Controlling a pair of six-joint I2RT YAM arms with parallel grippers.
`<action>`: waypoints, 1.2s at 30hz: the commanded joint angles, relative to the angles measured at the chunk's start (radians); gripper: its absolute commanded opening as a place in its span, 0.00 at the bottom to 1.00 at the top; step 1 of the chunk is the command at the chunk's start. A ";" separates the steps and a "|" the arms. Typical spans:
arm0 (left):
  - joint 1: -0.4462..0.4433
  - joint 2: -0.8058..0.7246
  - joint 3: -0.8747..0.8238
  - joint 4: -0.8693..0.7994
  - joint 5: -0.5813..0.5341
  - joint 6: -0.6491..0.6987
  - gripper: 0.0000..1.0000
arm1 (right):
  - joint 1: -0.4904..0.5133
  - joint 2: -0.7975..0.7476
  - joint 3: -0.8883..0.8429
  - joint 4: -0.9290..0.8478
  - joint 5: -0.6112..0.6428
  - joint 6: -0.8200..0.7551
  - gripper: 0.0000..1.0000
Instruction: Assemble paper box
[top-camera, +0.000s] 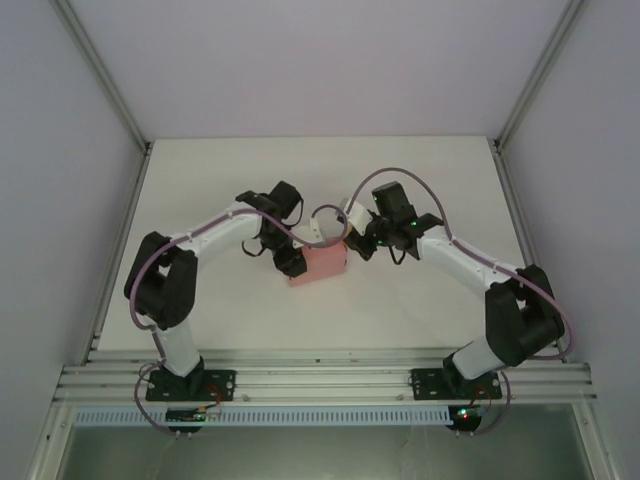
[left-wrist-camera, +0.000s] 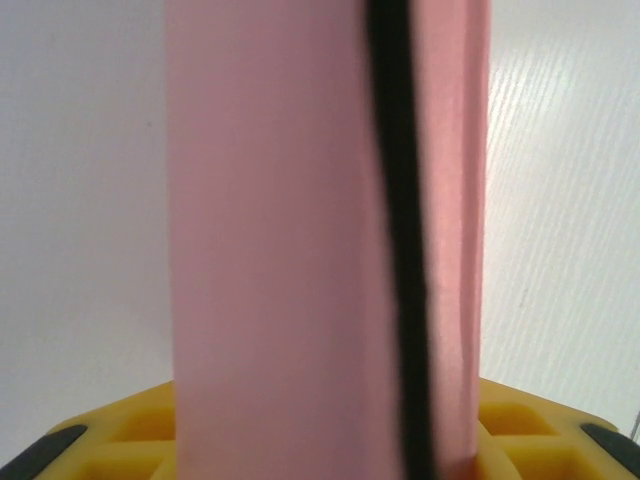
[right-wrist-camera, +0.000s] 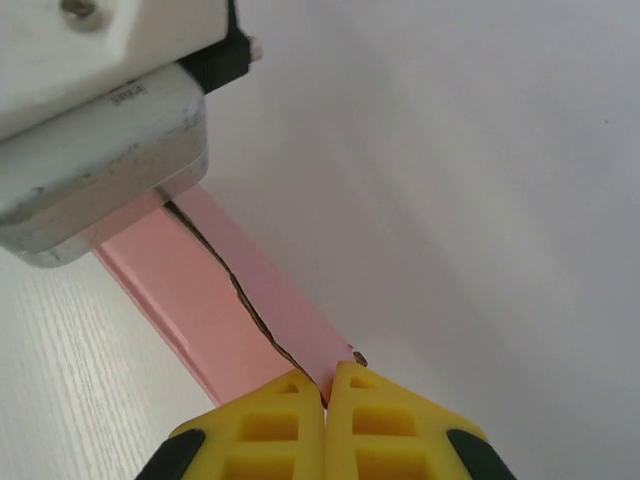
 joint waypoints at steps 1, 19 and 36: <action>-0.011 0.027 0.022 0.068 -0.074 -0.046 0.30 | 0.014 -0.021 0.001 0.008 -0.042 0.218 0.00; -0.037 0.062 0.000 0.098 -0.122 -0.021 0.32 | -0.079 0.066 0.215 -0.319 -0.296 0.678 0.00; -0.038 0.062 0.001 0.107 -0.086 0.000 0.32 | -0.037 -0.025 -0.100 -0.033 0.021 0.357 0.00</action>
